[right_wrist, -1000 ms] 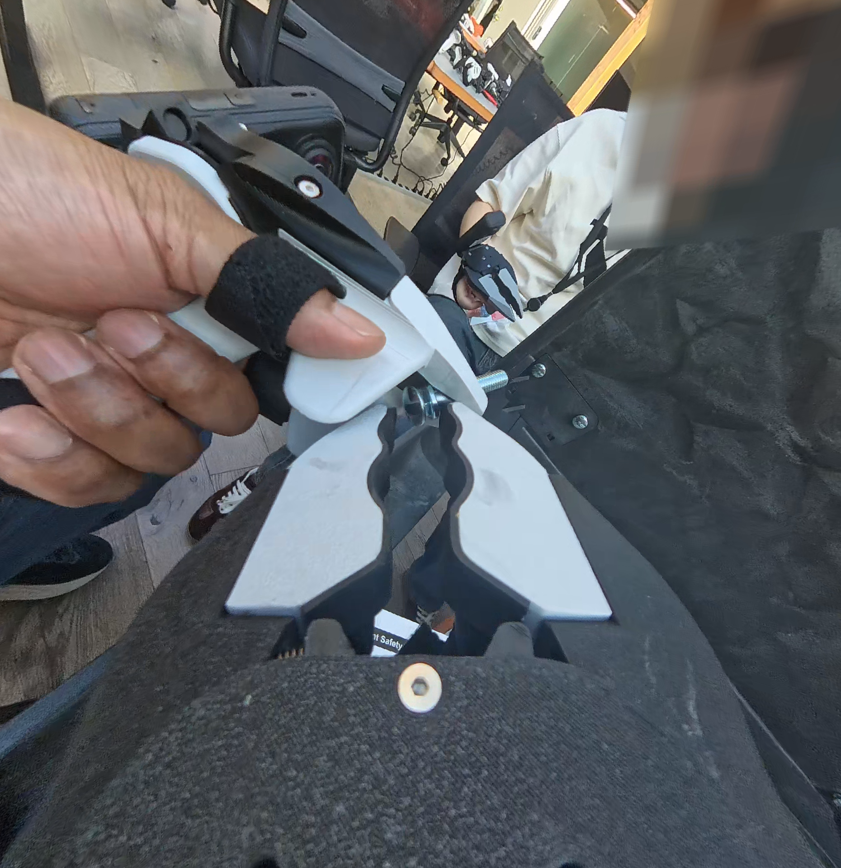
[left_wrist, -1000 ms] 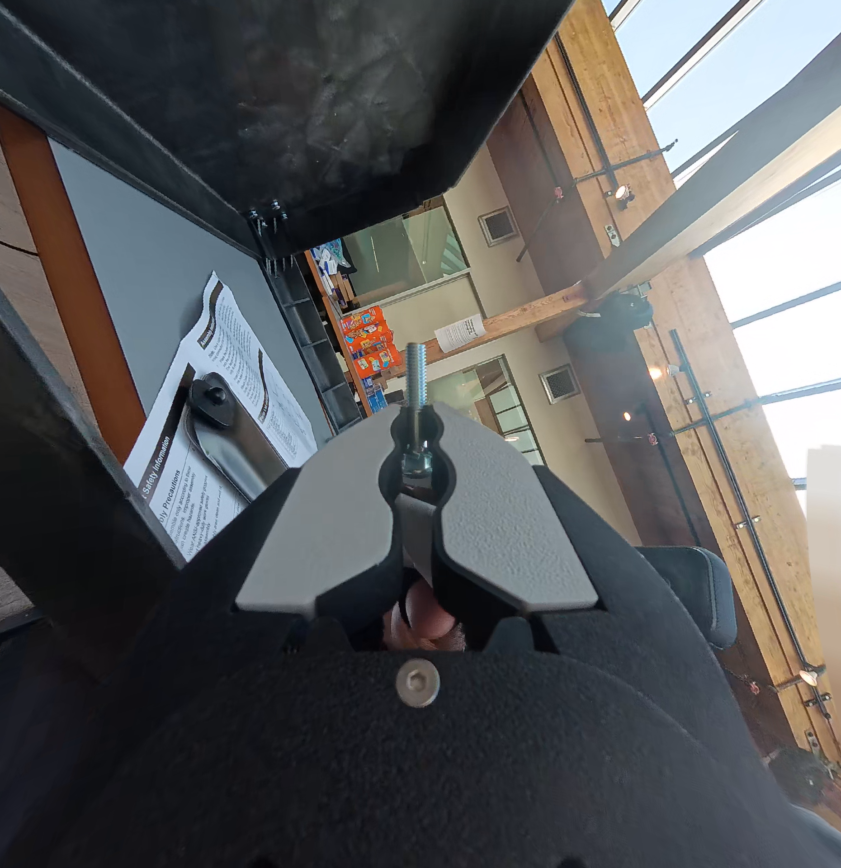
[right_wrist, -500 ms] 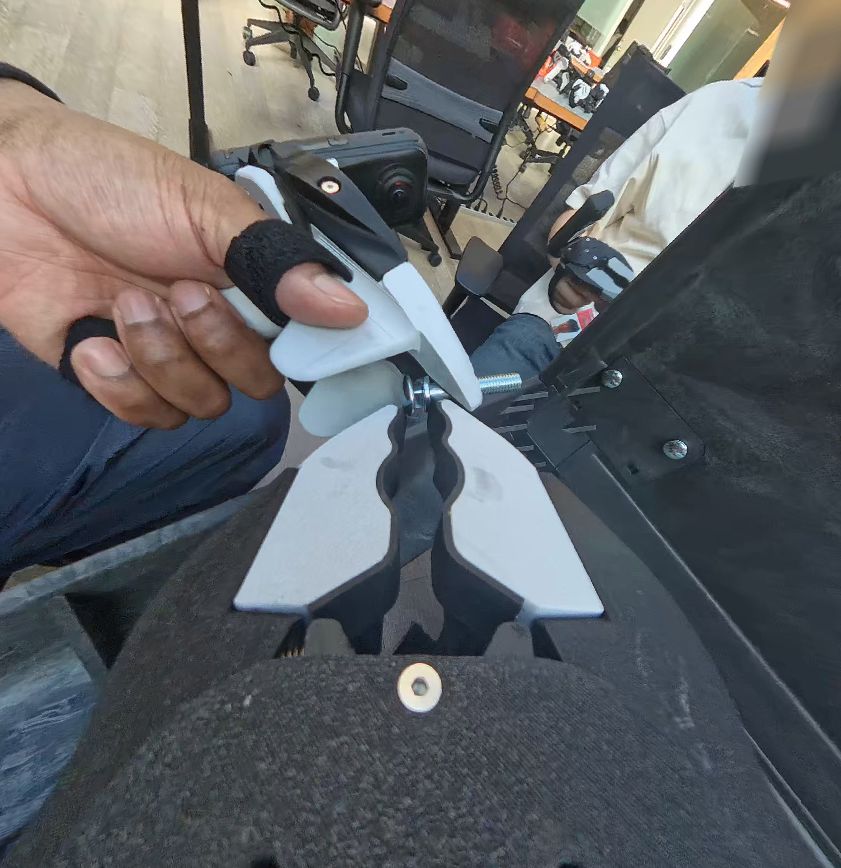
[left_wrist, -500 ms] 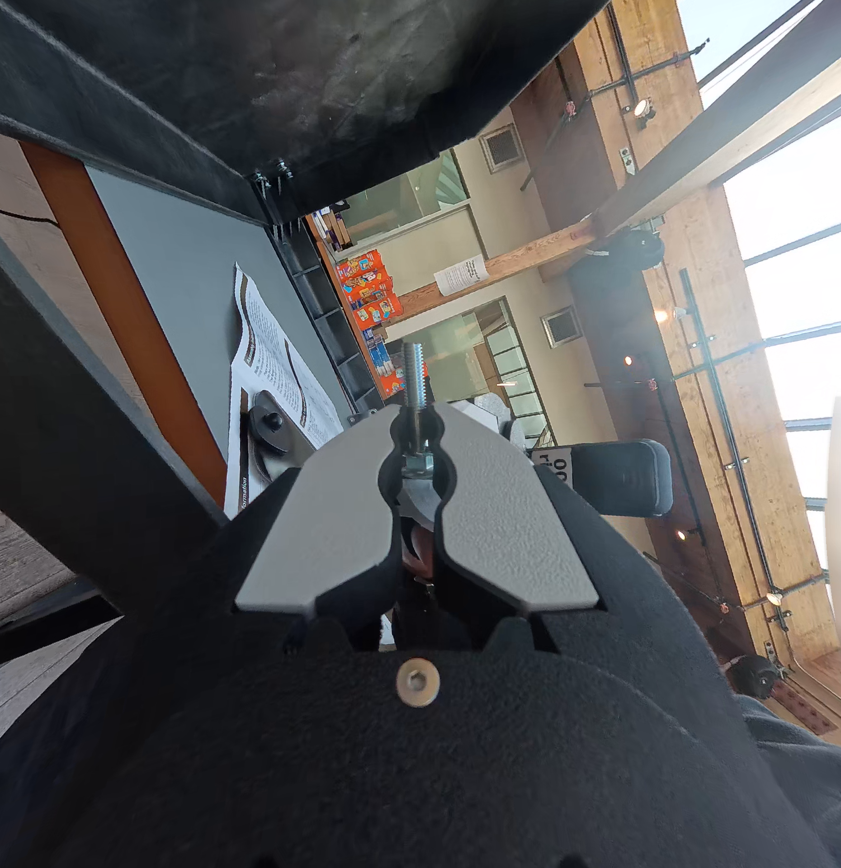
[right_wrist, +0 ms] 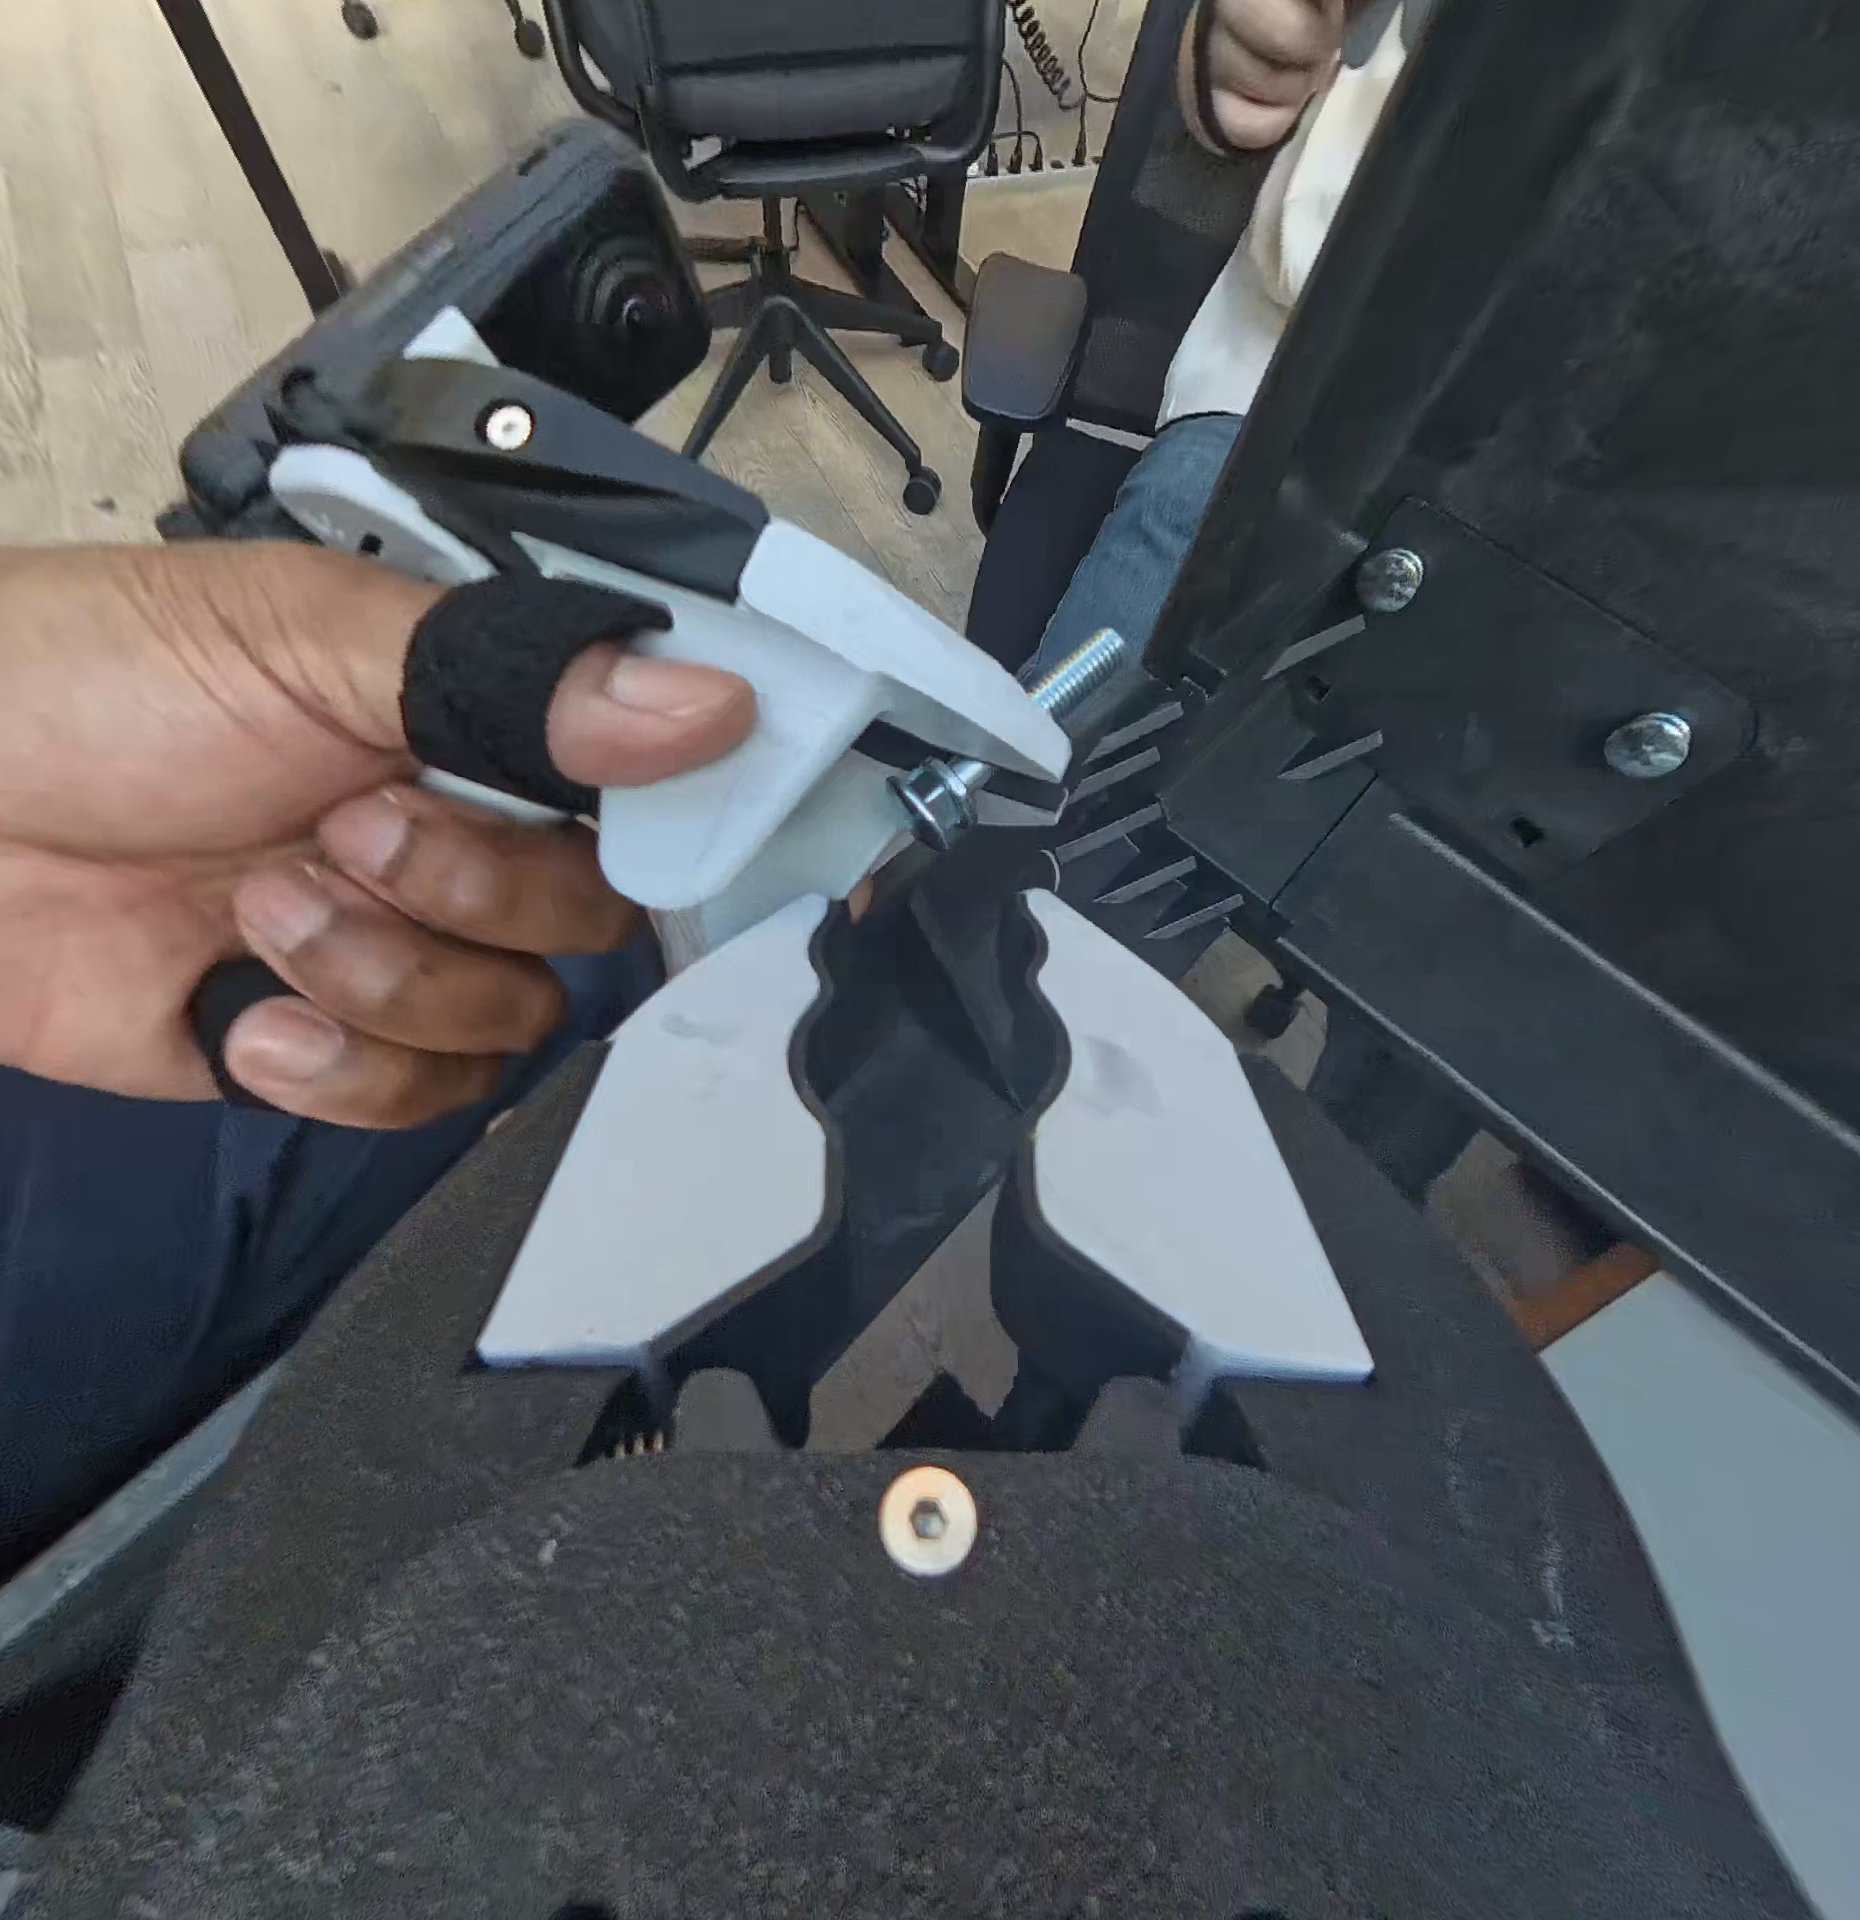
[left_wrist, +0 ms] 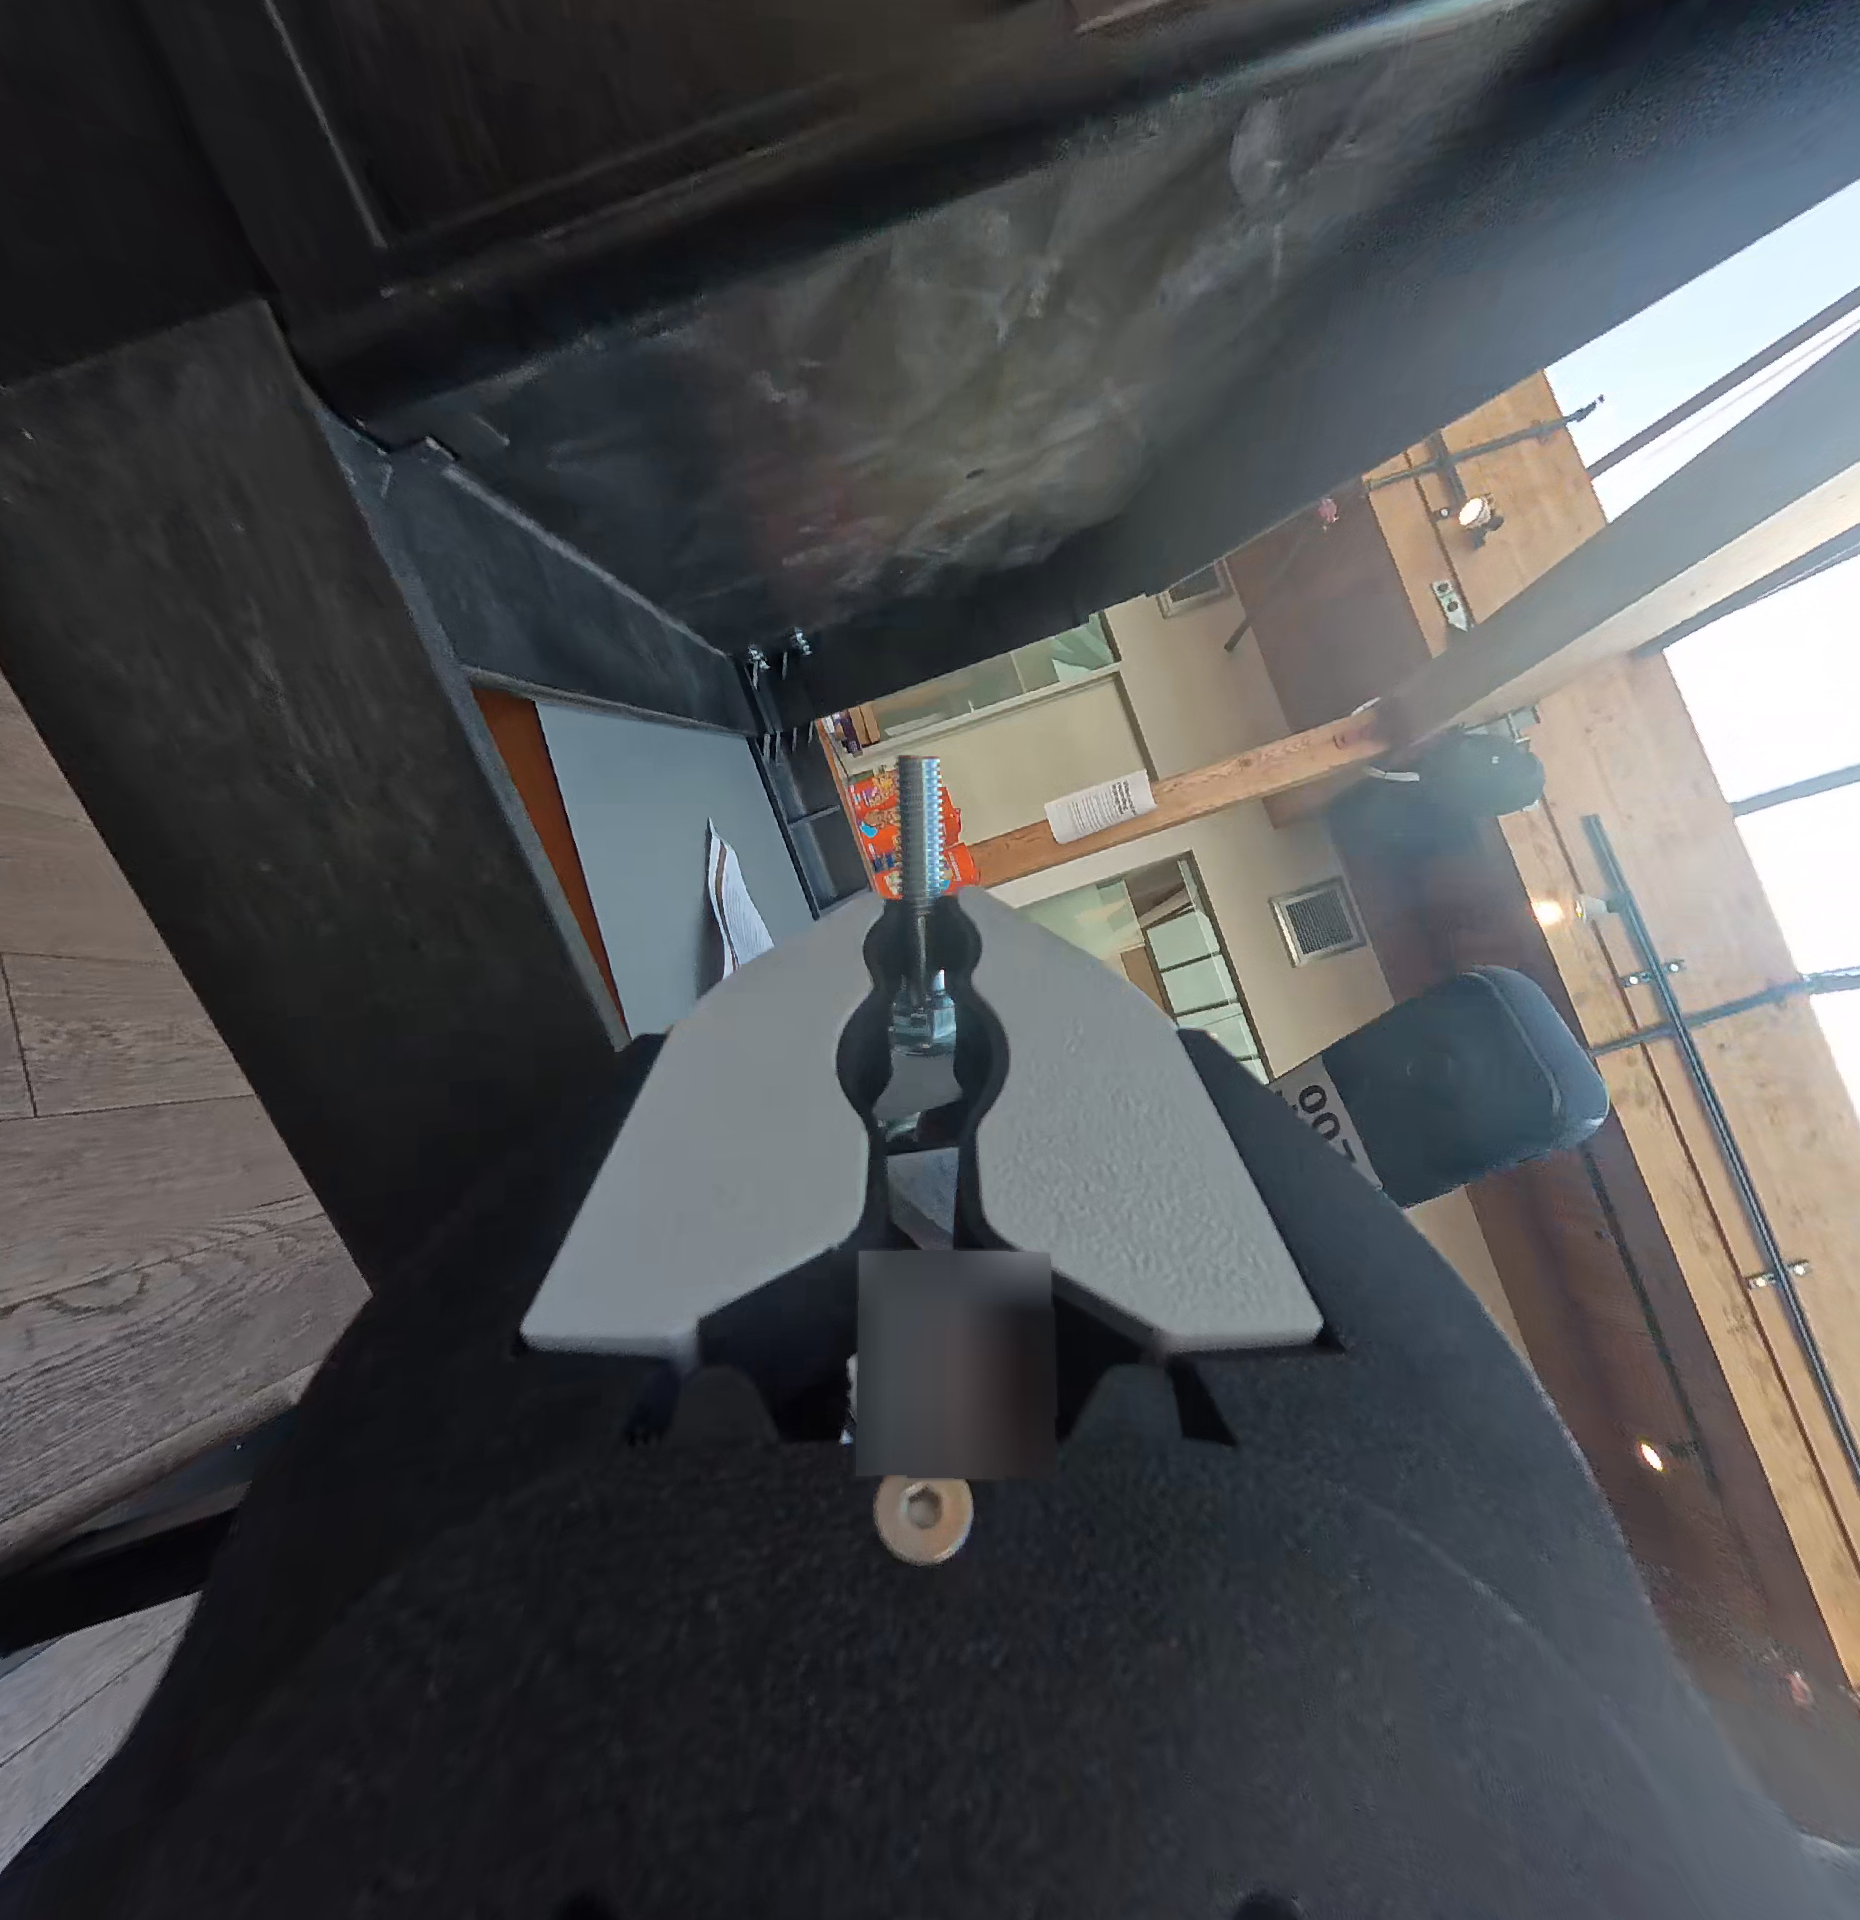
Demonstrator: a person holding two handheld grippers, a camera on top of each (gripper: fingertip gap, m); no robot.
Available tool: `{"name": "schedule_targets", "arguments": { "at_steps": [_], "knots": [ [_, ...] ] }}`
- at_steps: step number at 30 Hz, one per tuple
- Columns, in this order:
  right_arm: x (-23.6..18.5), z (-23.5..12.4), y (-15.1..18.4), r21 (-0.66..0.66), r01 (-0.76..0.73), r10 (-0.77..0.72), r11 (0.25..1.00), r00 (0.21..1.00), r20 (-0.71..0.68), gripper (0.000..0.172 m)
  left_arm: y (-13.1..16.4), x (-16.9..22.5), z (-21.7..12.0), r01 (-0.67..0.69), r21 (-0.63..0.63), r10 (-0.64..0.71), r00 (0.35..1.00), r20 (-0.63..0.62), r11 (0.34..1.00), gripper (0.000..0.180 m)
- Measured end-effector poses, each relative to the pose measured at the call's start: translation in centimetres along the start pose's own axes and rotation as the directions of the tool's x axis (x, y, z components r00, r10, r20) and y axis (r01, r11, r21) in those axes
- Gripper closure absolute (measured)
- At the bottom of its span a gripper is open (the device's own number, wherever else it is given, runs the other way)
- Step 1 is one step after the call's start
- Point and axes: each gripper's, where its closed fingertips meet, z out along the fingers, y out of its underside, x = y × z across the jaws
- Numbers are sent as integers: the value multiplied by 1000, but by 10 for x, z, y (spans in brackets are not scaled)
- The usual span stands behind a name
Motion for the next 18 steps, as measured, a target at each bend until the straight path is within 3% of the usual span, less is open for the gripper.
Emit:
{"name": "schedule_targets", "arguments": {
  "at_steps": [3, 11, 14, 18],
  "knots": [
    [7, 2, -9, 39, -125, 125, 991, 992, 10, 142, -12, -9, 2, 25, 77, -26, 1000, 9, 997, 174],
    [16, 15, -11, 38, -21, 22, 999, 999, -36, 153, -23, -12, 8, 25, 77, -28, 999, 44, 997, 174],
    [15, 15, -15, 69, -182, 178, 981, 982, 65, 151, -27, -10, 8, 15, 78, -16, 1000, 16, 997, 174],
    [19, 11, -22, 104, -408, 386, 907, 904, 185, 146, -27, 1, 10, 38, 76, -34, 998, -60, 996, 174]
  ]
}}
